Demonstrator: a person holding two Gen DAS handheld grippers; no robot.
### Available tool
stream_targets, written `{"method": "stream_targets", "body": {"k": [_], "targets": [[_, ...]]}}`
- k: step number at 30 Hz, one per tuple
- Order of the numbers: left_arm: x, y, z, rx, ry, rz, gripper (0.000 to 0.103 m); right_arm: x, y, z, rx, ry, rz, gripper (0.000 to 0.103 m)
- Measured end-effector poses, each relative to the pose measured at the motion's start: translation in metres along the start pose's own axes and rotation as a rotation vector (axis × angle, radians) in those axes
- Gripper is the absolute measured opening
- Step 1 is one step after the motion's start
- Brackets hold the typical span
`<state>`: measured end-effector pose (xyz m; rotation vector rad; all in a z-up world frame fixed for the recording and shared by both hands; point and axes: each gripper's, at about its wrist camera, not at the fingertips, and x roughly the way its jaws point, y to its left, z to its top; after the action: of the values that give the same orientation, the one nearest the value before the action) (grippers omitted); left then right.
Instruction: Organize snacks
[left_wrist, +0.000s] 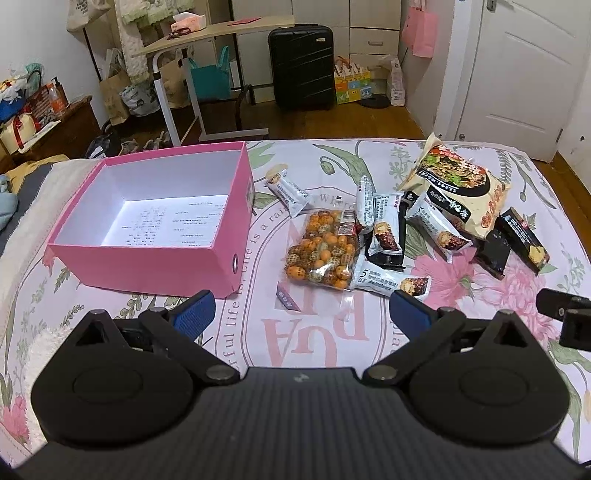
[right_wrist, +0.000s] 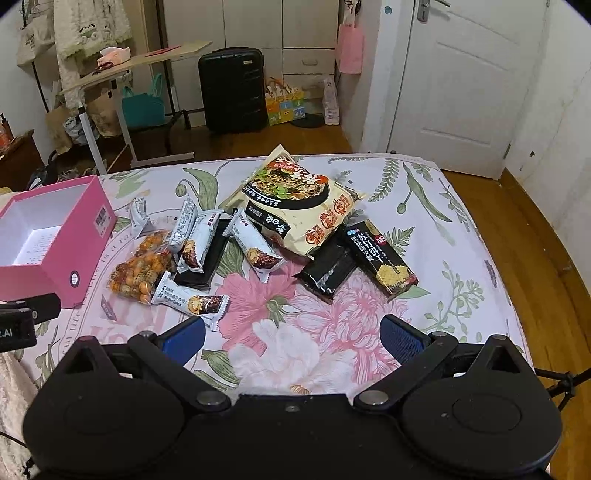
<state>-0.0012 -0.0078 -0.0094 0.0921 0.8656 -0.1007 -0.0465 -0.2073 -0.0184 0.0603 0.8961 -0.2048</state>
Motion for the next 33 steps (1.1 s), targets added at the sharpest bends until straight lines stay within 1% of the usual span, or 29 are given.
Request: {"method": "stream_targets", "body": {"k": [11,17,22,27,33], "targets": [[-0.005,-0.001,-0.003,0.01,0.004,-0.021,0.103,-0.001,0.003,0.0,-0.024,0.001,-0.007,0.102],[-0.002,-0.001,-0.006,0.018,0.025,-0.018,0.103,-0.002,0.002,0.001,-0.021,0.0,0.014,0.102],[0.002,0.001,-0.009,0.015,0.047,-0.023,0.103,-0.002,0.003,-0.001,-0.03,0.001,0.002,0.102],[0.001,0.003,-0.01,0.013,0.05,-0.023,0.103,0.001,0.004,-0.002,-0.036,0.011,-0.003,0.102],[-0.008,0.004,-0.011,0.023,0.04,-0.053,0.103,-0.002,0.006,-0.002,-0.043,0.002,-0.002,0.102]]}}
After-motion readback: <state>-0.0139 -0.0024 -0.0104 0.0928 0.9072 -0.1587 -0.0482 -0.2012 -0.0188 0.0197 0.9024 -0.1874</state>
